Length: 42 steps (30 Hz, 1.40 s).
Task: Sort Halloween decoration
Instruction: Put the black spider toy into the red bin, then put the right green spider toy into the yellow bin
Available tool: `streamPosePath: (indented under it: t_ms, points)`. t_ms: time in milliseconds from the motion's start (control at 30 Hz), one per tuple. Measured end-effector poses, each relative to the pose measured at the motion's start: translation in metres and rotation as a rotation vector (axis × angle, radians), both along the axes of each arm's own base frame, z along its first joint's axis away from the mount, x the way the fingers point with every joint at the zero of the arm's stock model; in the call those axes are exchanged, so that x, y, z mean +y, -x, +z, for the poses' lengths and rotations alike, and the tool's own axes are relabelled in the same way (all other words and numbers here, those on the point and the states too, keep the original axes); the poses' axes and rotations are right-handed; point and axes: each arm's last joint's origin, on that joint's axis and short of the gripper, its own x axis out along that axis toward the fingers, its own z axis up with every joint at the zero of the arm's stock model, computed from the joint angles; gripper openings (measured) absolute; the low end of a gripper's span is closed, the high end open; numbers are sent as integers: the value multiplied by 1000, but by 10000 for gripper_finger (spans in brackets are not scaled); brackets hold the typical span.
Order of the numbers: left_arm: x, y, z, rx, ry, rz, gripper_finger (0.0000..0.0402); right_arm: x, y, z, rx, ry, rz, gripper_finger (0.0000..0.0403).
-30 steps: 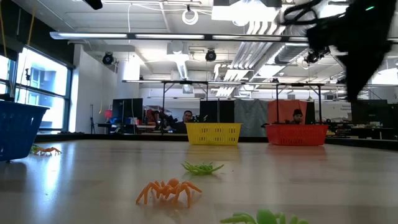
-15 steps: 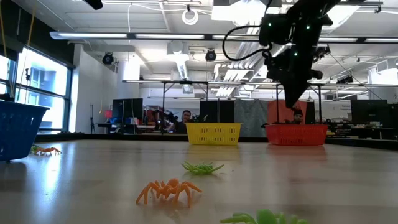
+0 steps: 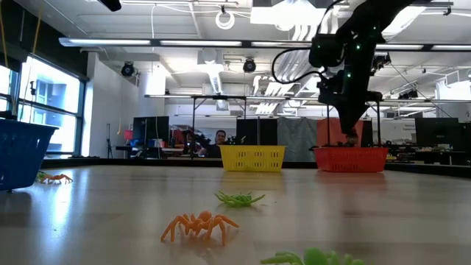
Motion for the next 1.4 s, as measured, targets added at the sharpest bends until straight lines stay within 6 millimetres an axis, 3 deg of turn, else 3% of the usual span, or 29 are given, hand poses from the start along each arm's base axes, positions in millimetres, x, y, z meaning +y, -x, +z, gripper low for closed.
streamPosePath:
  t_ms: [333,533,667,833,1067,1233,1400]
  points:
    - [0,0,0,2,3,-1,142,0,2,0,14,-9,6,124]
    - [0,0,0,3,4,-1,142,6,5,-1,16,-111,29,133]
    - [0,0,0,3,4,-1,142,26,8,11,-108,-280,76,133]
    - [0,0,0,3,3,-1,142,87,7,33,-172,-375,147,133]
    - [0,0,0,11,-41,-41,142,204,4,37,-235,-411,211,133]
    - [1,0,0,-1,-77,-51,142,291,7,20,-369,-470,190,133]
    - [1,-1,1,-2,-97,-62,142,356,9,-17,-401,-582,122,133]
